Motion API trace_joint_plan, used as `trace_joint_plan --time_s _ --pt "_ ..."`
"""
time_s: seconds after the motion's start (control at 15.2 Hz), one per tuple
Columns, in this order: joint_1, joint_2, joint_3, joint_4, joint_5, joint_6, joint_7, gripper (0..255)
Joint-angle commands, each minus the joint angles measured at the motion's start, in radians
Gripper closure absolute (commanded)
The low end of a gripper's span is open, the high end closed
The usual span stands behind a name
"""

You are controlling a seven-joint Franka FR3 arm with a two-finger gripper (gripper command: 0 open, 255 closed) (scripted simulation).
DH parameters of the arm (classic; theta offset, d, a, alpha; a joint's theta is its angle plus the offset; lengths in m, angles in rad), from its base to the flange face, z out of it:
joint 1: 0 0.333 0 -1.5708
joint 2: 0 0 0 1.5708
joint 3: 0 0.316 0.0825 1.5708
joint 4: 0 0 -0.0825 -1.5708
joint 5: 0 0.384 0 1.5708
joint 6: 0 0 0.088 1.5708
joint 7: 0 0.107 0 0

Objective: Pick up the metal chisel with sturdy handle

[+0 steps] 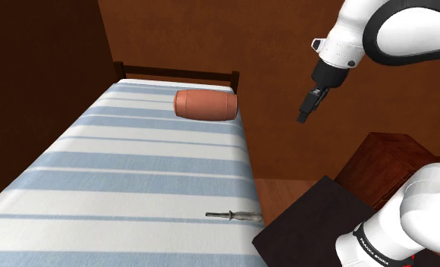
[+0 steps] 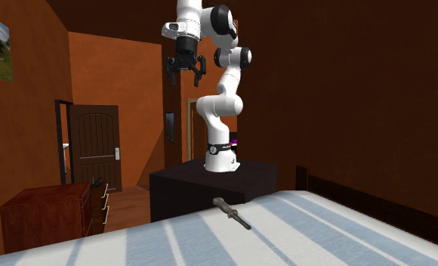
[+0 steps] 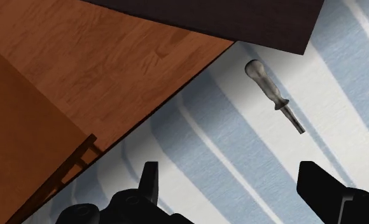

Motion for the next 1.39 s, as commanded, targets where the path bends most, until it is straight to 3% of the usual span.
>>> trace_joint_plan --time_s 0.0,0.79,1.32 --pt "0.013 0.036 0.015 -0.033 0.008 0.060 -0.001 0" --pt "0.093 0.328 0.136 -0.157 0.055 0.417 0.027 0" --pt "0.121 0.616 0.223 -0.150 0.020 0.654 0.079 0"
